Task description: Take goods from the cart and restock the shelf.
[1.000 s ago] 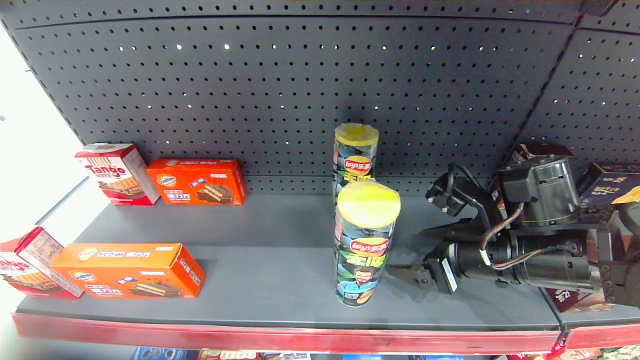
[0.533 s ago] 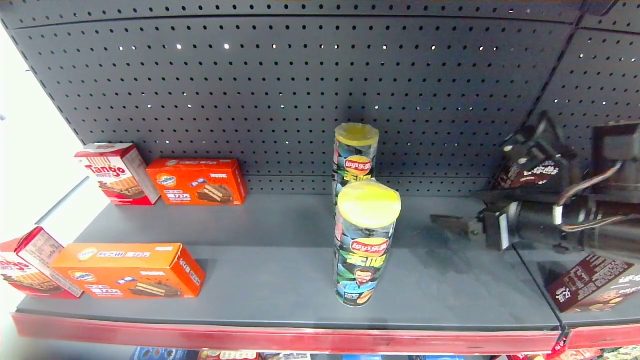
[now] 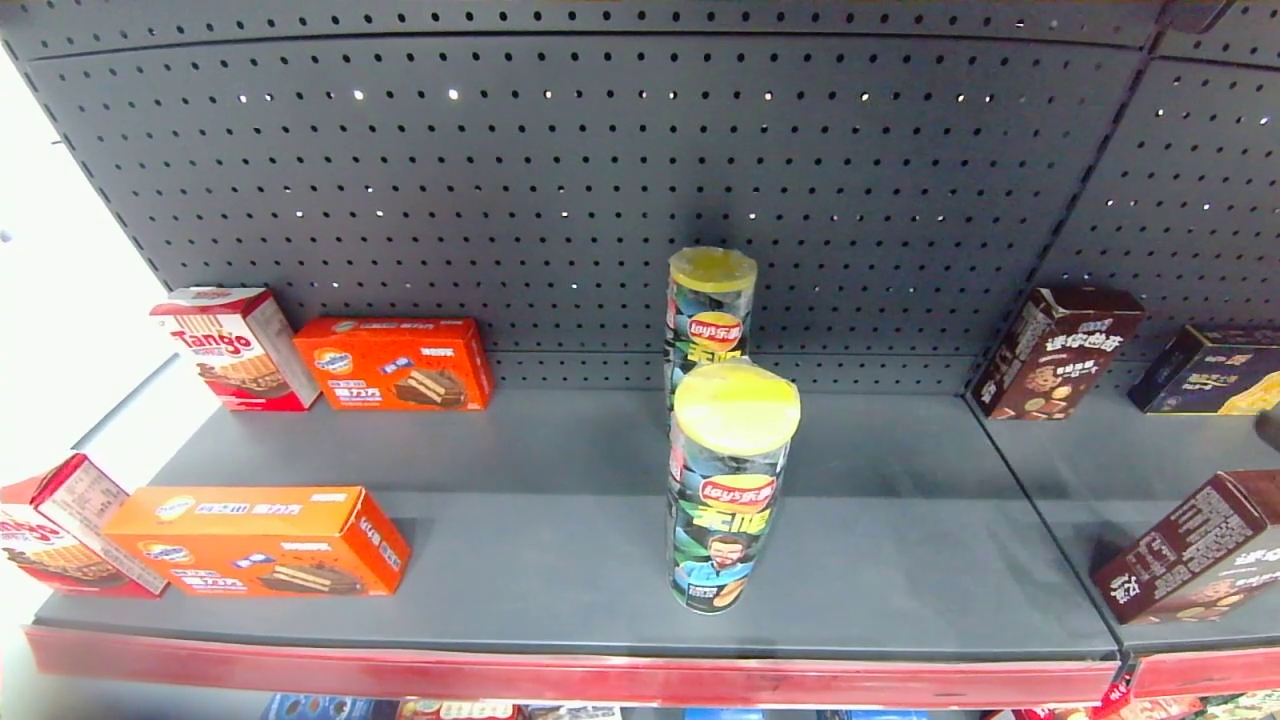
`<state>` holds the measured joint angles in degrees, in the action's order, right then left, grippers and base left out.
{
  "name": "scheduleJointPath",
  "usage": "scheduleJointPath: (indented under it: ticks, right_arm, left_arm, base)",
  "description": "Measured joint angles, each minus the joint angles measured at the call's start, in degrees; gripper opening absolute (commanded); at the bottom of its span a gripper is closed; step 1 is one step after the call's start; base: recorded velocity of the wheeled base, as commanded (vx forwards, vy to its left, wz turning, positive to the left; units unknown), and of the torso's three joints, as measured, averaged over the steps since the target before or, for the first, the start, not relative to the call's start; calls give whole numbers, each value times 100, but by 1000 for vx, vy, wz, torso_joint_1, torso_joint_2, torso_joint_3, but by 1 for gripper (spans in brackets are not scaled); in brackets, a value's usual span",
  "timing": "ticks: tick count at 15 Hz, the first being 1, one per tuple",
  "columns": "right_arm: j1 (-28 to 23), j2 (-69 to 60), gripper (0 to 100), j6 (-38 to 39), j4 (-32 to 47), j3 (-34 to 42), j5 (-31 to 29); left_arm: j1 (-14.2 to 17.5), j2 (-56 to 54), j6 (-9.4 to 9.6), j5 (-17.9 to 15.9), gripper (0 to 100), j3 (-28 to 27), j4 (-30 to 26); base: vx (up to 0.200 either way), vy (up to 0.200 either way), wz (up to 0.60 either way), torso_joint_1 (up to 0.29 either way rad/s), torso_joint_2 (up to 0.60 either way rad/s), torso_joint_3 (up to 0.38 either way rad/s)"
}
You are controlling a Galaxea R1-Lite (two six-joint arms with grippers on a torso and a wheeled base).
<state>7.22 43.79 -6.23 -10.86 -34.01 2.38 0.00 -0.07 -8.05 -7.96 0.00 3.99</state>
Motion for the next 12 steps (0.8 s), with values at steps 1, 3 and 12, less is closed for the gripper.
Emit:
scheduleJointPath:
  ticks: [1, 3, 12]
  right_arm:
    - [-66, -503, 100, 2, 222, 254, -60]
    - [-144, -1570, 100, 5, 917, 651, -143]
    - [-276, -3801, 100, 656, 775, 3245, -581]
  left_arm:
    - [0, 0, -132, 0, 100, -2, 11]
    - [0, 0, -1325, 27, 100, -13, 55]
    - [7, 0, -7704, 2324, 100, -41, 39]
  base:
    - [0, 0, 0, 0, 0, 0]
    - [0, 0, 0, 0, 0, 0]
    - [0, 0, 0, 0, 0, 0]
